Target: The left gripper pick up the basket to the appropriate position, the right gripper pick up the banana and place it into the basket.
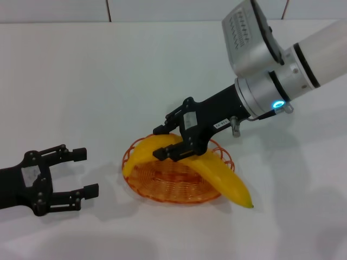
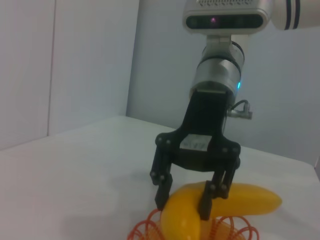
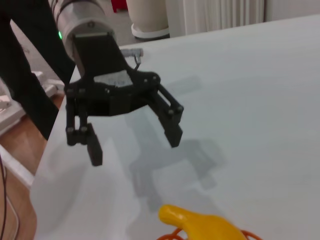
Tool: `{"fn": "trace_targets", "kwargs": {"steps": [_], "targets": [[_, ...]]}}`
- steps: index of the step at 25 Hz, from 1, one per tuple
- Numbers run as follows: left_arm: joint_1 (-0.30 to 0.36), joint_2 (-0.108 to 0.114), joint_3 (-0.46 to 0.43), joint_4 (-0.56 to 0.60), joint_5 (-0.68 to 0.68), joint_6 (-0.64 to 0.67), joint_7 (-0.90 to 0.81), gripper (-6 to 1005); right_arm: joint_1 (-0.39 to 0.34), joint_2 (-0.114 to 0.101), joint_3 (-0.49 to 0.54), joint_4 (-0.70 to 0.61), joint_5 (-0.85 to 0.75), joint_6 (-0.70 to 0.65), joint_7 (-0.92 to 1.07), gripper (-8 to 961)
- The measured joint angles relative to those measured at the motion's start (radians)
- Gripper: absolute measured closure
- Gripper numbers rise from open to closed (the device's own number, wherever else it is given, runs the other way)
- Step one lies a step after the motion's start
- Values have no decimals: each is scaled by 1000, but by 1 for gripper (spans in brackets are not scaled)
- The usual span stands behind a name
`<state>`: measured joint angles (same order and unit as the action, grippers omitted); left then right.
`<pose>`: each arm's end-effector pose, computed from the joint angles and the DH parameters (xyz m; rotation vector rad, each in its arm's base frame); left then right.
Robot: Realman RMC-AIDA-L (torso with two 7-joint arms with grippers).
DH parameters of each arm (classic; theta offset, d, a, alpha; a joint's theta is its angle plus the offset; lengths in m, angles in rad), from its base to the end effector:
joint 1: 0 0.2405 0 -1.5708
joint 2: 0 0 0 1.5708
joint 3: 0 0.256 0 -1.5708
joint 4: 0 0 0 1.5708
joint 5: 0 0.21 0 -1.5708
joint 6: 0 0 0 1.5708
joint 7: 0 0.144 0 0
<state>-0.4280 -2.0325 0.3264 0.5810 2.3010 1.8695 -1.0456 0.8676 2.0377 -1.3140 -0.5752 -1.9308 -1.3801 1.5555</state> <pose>-0.3139 0.2553 0.0251 -2.7845 -0.4636 -0.7714 0.1576 0.3684 -0.0710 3.0712 -0.2098 -0.1673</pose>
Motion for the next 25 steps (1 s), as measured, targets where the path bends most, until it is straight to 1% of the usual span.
{"fn": "trace_targets", "kwargs": {"steps": [5, 7, 10, 14, 16, 20, 22, 25], "targets": [[0, 0, 0, 0, 0, -1, -1, 119, 2, 4, -14, 1, 4, 2, 4, 344], [0, -1, 0, 0, 0, -2, -1, 119, 2, 5, -24, 6, 29, 1, 3, 340], [0, -1, 0, 0, 0, -7, -1, 119, 1, 3, -46, 13, 69, 6, 3, 335], [1, -2, 0, 0, 0, -15, -1, 119, 1, -1, -41, 13, 84, 7, 5, 327], [2, -2, 0, 0, 0, -15, -1, 119, 0, -2, -38, 9, 91, 2, 6, 291], [6, -2, 0, 0, 0, -15, -1, 119, -7, -10, -31, -8, 98, -21, 7, 218], [7, -2, 0, 0, 0, -15, -1, 119, -19, -17, -14, -24, 102, -46, 7, 218], [8, -2, 0, 0, 0, -15, -1, 119, -54, -28, 36, -63, 102, -92, 0, 219]]}}
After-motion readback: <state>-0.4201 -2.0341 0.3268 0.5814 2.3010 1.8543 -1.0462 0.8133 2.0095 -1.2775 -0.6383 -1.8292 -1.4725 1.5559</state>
